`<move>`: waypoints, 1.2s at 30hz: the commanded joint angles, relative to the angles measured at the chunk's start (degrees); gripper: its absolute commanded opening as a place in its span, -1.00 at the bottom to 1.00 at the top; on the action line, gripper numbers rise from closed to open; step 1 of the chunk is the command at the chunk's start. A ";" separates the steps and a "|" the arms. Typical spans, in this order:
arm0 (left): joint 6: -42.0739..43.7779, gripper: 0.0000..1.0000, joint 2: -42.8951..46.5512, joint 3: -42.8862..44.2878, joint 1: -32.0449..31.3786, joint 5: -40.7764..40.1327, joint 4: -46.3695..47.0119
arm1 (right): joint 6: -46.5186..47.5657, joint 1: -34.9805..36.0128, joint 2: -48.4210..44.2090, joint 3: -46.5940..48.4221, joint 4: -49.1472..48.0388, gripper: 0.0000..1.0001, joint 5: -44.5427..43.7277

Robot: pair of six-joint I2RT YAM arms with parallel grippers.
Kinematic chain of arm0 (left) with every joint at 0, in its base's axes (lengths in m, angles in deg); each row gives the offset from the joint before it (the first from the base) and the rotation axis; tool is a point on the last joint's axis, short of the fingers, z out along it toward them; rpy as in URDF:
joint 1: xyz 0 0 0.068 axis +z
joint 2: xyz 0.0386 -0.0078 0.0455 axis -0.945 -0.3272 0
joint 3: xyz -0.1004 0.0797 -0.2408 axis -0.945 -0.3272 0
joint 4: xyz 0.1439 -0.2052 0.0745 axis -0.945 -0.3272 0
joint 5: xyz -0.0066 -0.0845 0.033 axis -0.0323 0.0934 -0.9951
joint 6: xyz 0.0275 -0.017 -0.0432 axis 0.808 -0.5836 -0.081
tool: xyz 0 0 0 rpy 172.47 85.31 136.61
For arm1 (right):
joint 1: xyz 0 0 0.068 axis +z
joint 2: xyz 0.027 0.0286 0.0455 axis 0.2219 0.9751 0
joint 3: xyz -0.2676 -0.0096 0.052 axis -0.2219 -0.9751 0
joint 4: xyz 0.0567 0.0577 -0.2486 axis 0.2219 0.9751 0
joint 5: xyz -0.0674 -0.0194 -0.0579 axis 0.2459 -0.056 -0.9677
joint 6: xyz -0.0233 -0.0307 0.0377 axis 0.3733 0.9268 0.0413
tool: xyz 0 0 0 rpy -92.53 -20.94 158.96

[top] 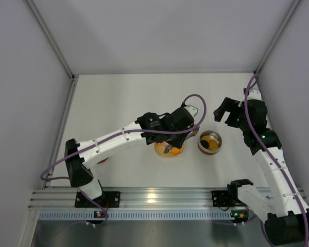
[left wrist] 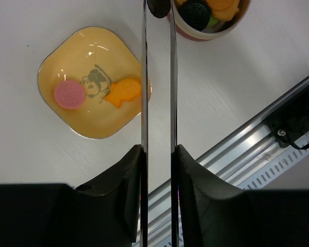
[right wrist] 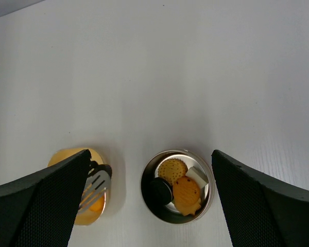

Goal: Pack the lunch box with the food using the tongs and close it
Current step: Pick up the fake food from the plate, then place the fake food in the packing box.

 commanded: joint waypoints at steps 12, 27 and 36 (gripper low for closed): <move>4.83 -0.31 -12.55 11.37 0.01 7.13 7.08 | 0.63 -0.04 -0.25 2.46 -0.14 0.99 -1.60; 4.92 -0.21 -14.40 11.20 0.01 5.46 8.05 | 0.89 -0.04 -0.51 2.20 -0.06 0.99 -1.87; 4.84 -0.09 -13.78 11.02 0.01 4.93 7.87 | 0.80 -0.04 -0.60 2.11 -0.14 0.99 -1.79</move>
